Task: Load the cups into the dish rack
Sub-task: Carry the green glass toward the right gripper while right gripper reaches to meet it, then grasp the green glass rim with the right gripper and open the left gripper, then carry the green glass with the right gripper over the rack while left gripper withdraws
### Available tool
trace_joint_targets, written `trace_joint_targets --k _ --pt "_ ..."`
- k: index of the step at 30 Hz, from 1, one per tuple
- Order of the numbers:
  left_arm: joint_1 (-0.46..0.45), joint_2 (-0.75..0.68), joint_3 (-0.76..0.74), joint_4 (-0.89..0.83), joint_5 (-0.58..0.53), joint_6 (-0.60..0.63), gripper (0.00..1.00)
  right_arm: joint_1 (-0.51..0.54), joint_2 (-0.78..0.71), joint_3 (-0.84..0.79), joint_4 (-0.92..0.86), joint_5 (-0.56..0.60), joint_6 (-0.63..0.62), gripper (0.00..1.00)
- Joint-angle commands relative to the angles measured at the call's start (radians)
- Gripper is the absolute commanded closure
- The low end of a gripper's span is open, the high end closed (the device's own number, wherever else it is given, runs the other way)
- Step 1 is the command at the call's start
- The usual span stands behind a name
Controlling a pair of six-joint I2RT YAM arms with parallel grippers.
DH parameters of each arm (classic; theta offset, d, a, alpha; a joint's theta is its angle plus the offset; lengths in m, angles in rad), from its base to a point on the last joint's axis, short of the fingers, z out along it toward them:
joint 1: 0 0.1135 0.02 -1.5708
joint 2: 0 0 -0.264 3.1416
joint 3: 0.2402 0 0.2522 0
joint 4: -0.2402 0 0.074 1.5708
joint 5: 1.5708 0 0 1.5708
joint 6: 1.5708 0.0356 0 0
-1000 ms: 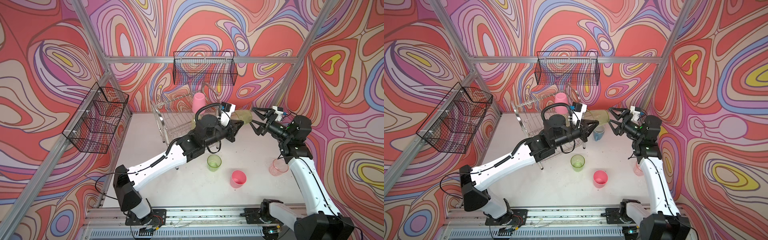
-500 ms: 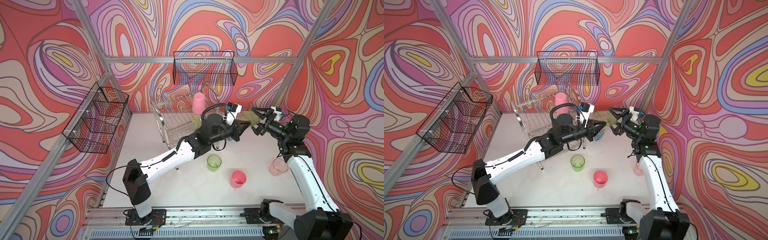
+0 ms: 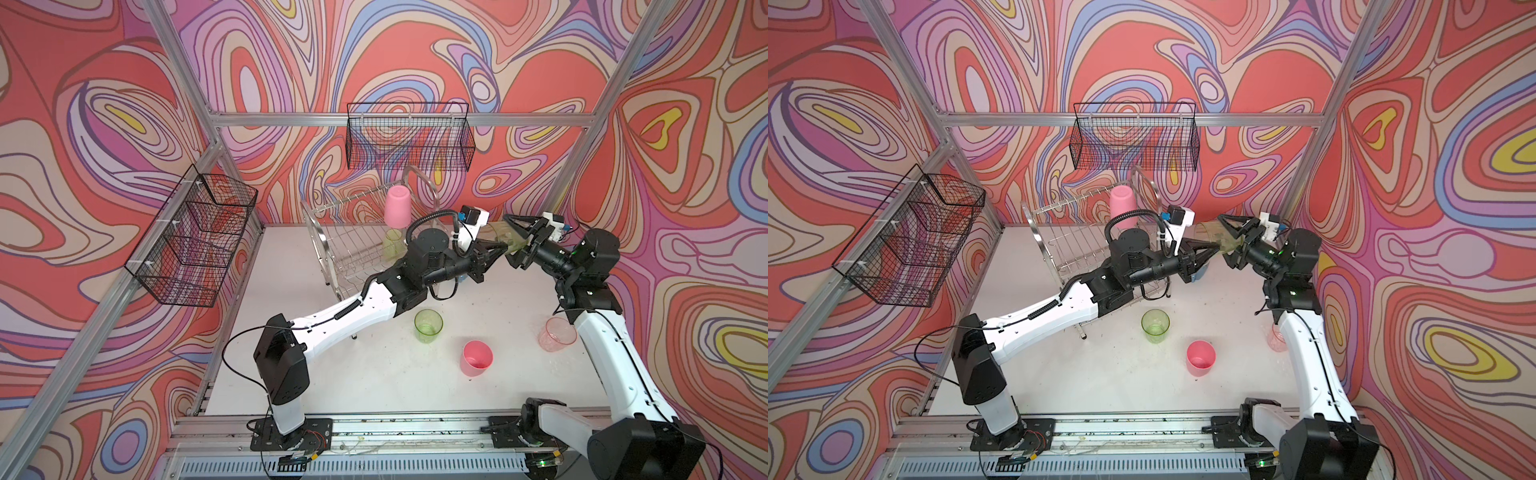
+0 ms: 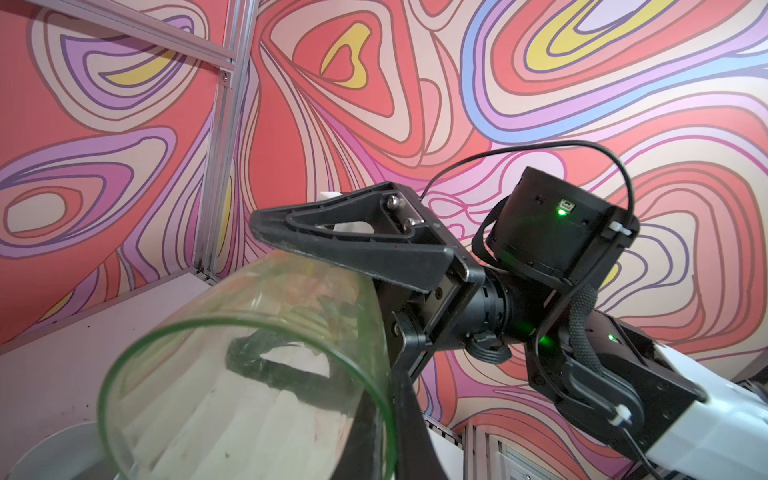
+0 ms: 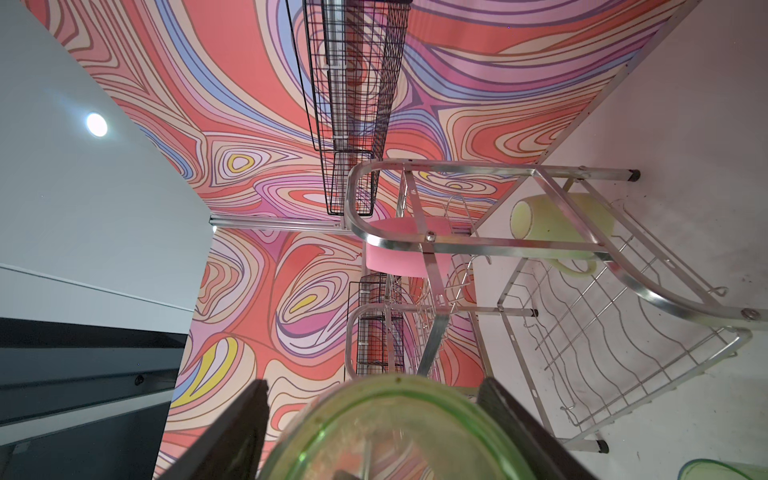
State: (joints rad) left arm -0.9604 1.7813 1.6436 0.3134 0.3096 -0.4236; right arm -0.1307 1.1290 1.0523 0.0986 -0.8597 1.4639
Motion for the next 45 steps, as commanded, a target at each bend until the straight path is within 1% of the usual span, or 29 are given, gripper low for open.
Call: trace_joint_targets --k 1,4,6,8,15,18,20,22,28,33,37,41,43,45 --pt "0.007 0.016 0.023 0.089 -0.010 0.004 0.96 -0.005 -0.004 -0.011 0.027 0.017 0.008 0.25" --pt "0.008 0.021 0.024 0.089 -0.010 0.006 0.90 -0.004 -0.014 -0.001 0.005 0.037 -0.013 0.31" --pt "0.006 0.022 0.022 0.085 -0.012 0.006 0.83 -0.005 -0.020 0.010 -0.030 0.051 -0.041 0.34" --pt "0.007 0.021 0.021 0.077 -0.015 0.010 0.79 -0.005 -0.029 0.017 -0.054 0.069 -0.066 0.37" --pt "0.008 0.007 0.009 0.048 -0.035 0.019 0.50 -0.005 -0.061 0.060 -0.177 0.156 -0.202 0.46" --pt "0.008 -0.005 0.004 0.016 -0.049 0.027 0.42 -0.004 -0.076 0.088 -0.248 0.207 -0.292 0.47" --pt "0.006 -0.011 0.012 -0.033 -0.064 0.035 0.41 -0.004 -0.086 0.101 -0.282 0.239 -0.343 0.47" --pt "0.006 -0.018 0.021 -0.085 -0.071 0.042 0.39 -0.004 -0.093 0.115 -0.313 0.264 -0.394 0.47" --pt "0.008 -0.080 -0.007 -0.219 -0.108 0.069 0.35 -0.005 -0.113 0.143 -0.373 0.324 -0.531 0.48" --pt "0.007 -0.181 -0.074 -0.382 -0.147 0.122 0.30 -0.003 -0.115 0.190 -0.427 0.348 -0.655 0.48" --pt "0.008 -0.273 -0.113 -0.543 -0.206 0.159 0.25 0.006 -0.112 0.215 -0.448 0.356 -0.731 0.48" --pt "0.007 -0.372 -0.145 -0.694 -0.286 0.180 0.21 0.045 -0.090 0.236 -0.470 0.370 -0.786 0.49" --pt "0.007 -0.422 -0.155 -0.745 -0.326 0.188 0.20 0.085 -0.076 0.245 -0.479 0.396 -0.814 0.49" --pt "0.007 -0.473 -0.153 -0.801 -0.379 0.196 0.20 0.150 -0.058 0.266 -0.502 0.450 -0.851 0.49"
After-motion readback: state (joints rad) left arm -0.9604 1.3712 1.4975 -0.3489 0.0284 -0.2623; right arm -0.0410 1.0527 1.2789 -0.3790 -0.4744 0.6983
